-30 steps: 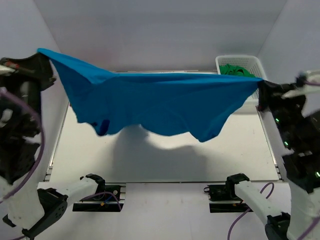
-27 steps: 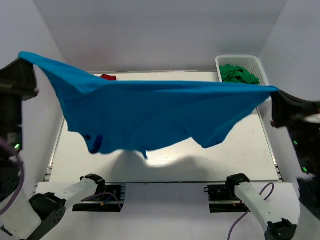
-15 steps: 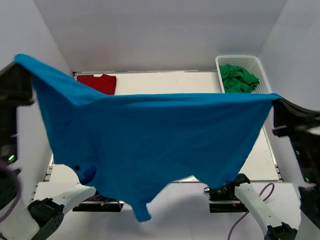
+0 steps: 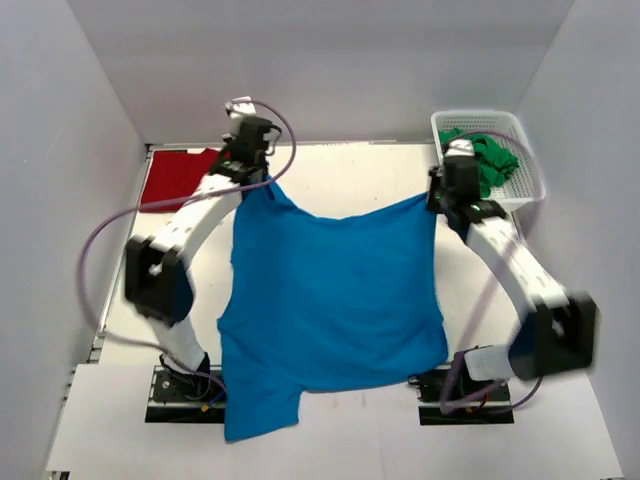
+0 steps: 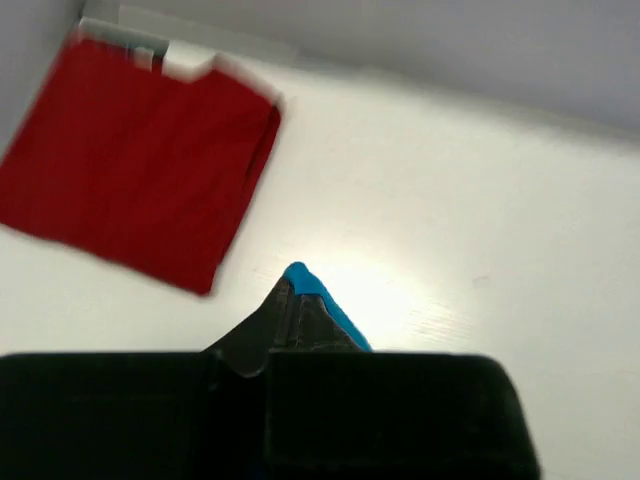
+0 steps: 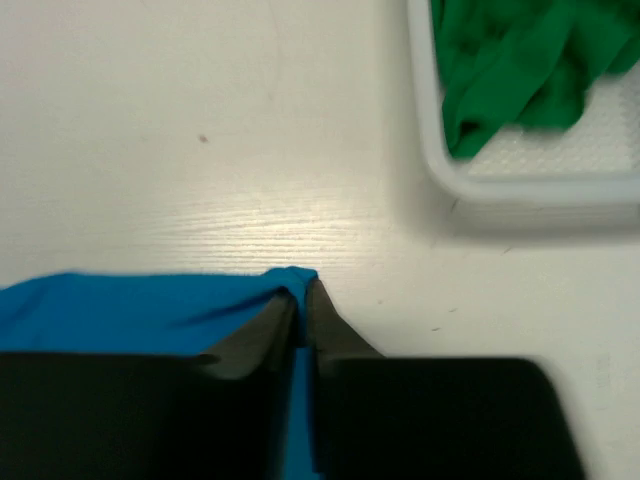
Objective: Fold and stack the t-shirts
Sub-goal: Flatten out the tshirt
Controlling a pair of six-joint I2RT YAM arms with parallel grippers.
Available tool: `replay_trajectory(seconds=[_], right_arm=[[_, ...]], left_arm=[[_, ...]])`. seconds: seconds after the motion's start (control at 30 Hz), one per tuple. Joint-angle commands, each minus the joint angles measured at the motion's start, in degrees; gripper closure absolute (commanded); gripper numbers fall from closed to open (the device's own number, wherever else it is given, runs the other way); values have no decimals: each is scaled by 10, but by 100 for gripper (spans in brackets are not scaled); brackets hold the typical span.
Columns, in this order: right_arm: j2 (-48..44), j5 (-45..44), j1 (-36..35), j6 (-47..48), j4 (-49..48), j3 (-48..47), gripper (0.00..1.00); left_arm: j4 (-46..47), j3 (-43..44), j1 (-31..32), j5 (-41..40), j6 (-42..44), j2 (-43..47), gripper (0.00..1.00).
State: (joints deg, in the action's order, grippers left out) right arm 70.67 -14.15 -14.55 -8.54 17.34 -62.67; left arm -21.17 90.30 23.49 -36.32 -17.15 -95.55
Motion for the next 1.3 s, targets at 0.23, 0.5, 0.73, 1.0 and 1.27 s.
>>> replay_trajectory(seconds=[0.23, 0.5, 0.73, 1.0, 1.27], right_arm=[[314, 13, 46, -25, -10, -204, 10], [267, 80, 46, -3, 10, -199, 10], [182, 161, 45, -27, 25, -94, 10], [99, 184, 44, -46, 10, 82, 10], [188, 191, 46, -81, -6, 84, 10]], left_arm=[[-113, 297, -84, 34, -70, -322, 0], [-70, 261, -84, 97, -34, -253, 0], [-125, 110, -72, 156, -82, -128, 0], [-86, -173, -72, 227, -124, -7, 0], [-87, -149, -72, 243, -135, -92, 0]])
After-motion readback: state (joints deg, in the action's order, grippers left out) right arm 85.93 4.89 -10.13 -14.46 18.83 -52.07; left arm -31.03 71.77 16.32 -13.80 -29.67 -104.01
